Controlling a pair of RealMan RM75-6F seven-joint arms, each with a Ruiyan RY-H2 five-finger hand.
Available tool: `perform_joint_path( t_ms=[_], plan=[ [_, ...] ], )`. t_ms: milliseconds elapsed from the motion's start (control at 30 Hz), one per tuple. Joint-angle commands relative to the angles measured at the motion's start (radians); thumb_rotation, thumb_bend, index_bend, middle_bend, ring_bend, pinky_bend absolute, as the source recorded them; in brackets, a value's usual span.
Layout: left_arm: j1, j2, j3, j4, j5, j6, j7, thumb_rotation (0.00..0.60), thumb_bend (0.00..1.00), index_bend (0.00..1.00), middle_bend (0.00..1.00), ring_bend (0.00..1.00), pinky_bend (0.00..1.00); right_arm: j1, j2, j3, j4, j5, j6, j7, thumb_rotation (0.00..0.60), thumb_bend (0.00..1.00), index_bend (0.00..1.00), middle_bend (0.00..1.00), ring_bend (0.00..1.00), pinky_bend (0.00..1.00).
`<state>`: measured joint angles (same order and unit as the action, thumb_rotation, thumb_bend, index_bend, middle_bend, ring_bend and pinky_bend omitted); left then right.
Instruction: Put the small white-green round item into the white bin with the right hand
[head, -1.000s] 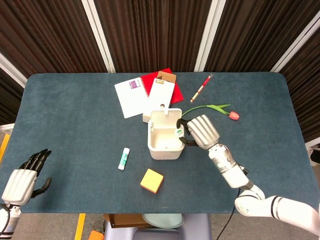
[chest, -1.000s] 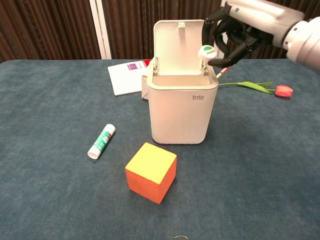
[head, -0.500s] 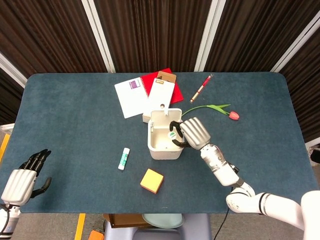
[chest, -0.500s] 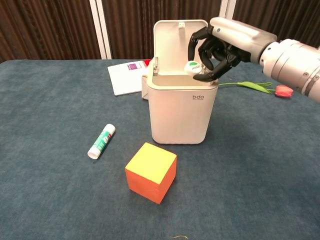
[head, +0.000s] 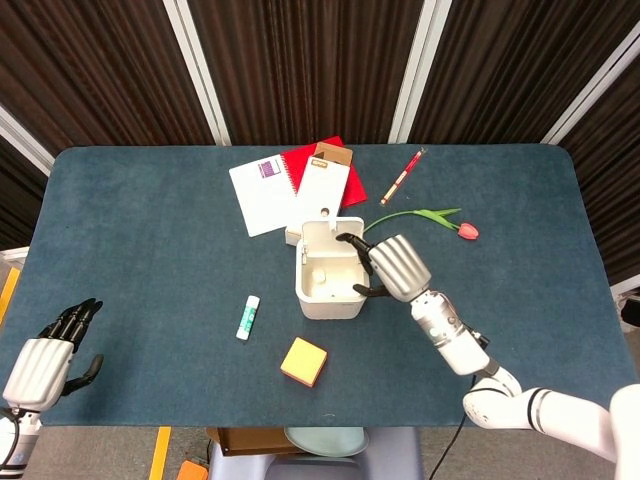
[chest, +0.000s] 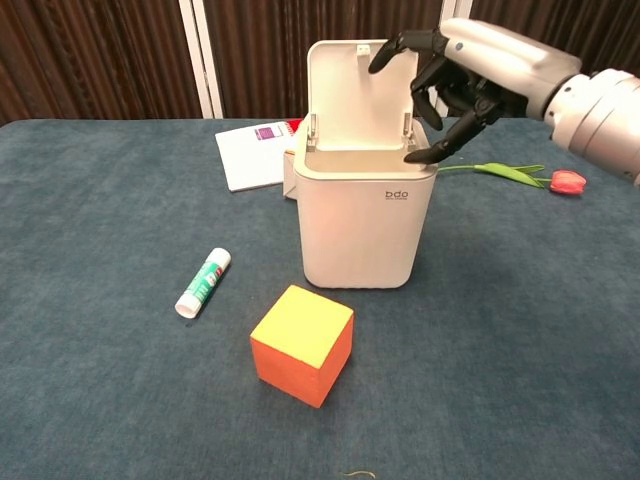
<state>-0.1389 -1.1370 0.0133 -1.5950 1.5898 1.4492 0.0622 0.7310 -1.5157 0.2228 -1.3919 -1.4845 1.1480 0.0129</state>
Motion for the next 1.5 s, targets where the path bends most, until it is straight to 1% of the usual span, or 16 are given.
perform_joint_path(
  t_ms=[33,100,267,433,567,667,733,767,900,967,1067,1133,1200,1267,1367,1500],
  plan=[
    [-0.001,-0.001,0.000,0.001,-0.001,-0.002,0.001,0.600,0.42,0.04,0.08,0.12,0.36,-0.019,0.027,-0.002,-0.027,-0.008,0.032,-0.009,0.600,0.09,0.35,0.83,0.94,0.98],
    [-0.001,-0.002,0.000,0.002,-0.001,-0.003,0.003,0.600,0.42,0.04,0.08,0.12,0.36,-0.039,0.052,-0.003,-0.051,-0.020,0.070,-0.034,0.600,0.09,0.36,0.83,0.94,0.98],
    [-0.002,-0.004,0.000,0.002,-0.002,-0.005,0.007,0.600,0.42,0.04,0.08,0.12,0.36,-0.104,0.123,-0.019,-0.121,-0.070,0.187,-0.092,0.600,0.09,0.42,0.83,0.93,0.98],
    [-0.002,-0.004,0.001,0.000,-0.001,-0.005,0.012,0.600,0.42,0.04,0.08,0.12,0.36,-0.202,0.216,-0.045,-0.196,-0.110,0.316,-0.157,0.600,0.09,0.47,0.83,0.91,0.97],
    [0.000,-0.002,0.001,-0.004,0.002,0.001,0.013,0.600,0.42,0.04,0.08,0.13,0.36,-0.297,0.280,-0.078,-0.221,-0.122,0.415,-0.213,0.600,0.09,0.49,0.83,0.88,0.95],
    [0.001,-0.002,0.000,-0.004,0.001,0.004,0.015,0.600,0.42,0.05,0.08,0.13,0.36,-0.372,0.307,-0.103,-0.215,-0.113,0.481,-0.258,0.600,0.09,0.50,0.83,0.83,0.90],
    [0.001,-0.003,0.000,-0.004,-0.001,0.002,0.017,0.600,0.42,0.05,0.08,0.13,0.36,-0.420,0.310,-0.121,-0.194,-0.102,0.516,-0.280,0.600,0.09,0.50,0.81,0.77,0.86],
    [0.000,-0.003,-0.001,-0.004,-0.002,0.000,0.018,0.600,0.42,0.05,0.08,0.13,0.36,-0.439,0.310,-0.128,-0.183,-0.095,0.528,-0.290,0.600,0.09,0.50,0.79,0.74,0.84],
    [-0.002,-0.006,-0.003,-0.004,-0.007,-0.005,0.030,0.600,0.42,0.05,0.08,0.13,0.36,-0.517,0.278,-0.148,-0.111,-0.052,0.572,-0.317,0.600,0.09,0.51,0.66,0.60,0.75],
    [-0.002,-0.006,-0.003,-0.005,-0.009,-0.006,0.031,0.600,0.42,0.05,0.08,0.13,0.36,-0.541,0.263,-0.153,-0.075,-0.032,0.575,-0.310,0.600,0.09,0.50,0.60,0.54,0.71],
    [-0.001,-0.005,-0.005,-0.006,-0.009,-0.003,0.032,0.600,0.42,0.05,0.08,0.13,0.36,-0.573,0.246,-0.155,-0.034,0.020,0.552,-0.273,0.600,0.09,0.48,0.50,0.42,0.58],
    [-0.001,-0.004,-0.006,-0.007,-0.010,-0.001,0.030,0.600,0.42,0.05,0.08,0.13,0.36,-0.584,0.242,-0.159,-0.009,0.050,0.513,-0.239,0.600,0.09,0.42,0.41,0.31,0.46],
    [0.000,-0.003,-0.007,-0.007,-0.014,0.000,0.031,0.600,0.42,0.05,0.08,0.13,0.36,-0.588,0.239,-0.165,0.017,0.074,0.467,-0.210,0.600,0.09,0.36,0.35,0.24,0.38],
    [0.000,-0.003,-0.008,-0.007,-0.017,-0.001,0.032,0.600,0.42,0.05,0.08,0.13,0.36,-0.589,0.234,-0.167,0.039,0.091,0.429,-0.190,0.600,0.08,0.25,0.25,0.14,0.27],
    [-0.002,-0.005,-0.012,-0.004,-0.022,-0.004,0.030,0.600,0.42,0.05,0.08,0.13,0.36,-0.581,0.241,-0.181,0.047,0.111,0.348,-0.191,0.600,0.08,0.18,0.18,0.09,0.21],
    [-0.006,-0.010,-0.012,0.002,-0.025,-0.013,0.021,0.600,0.42,0.05,0.07,0.13,0.36,-0.578,0.239,-0.188,0.048,0.125,0.301,-0.239,0.600,0.08,0.12,0.14,0.06,0.20]
  ],
)
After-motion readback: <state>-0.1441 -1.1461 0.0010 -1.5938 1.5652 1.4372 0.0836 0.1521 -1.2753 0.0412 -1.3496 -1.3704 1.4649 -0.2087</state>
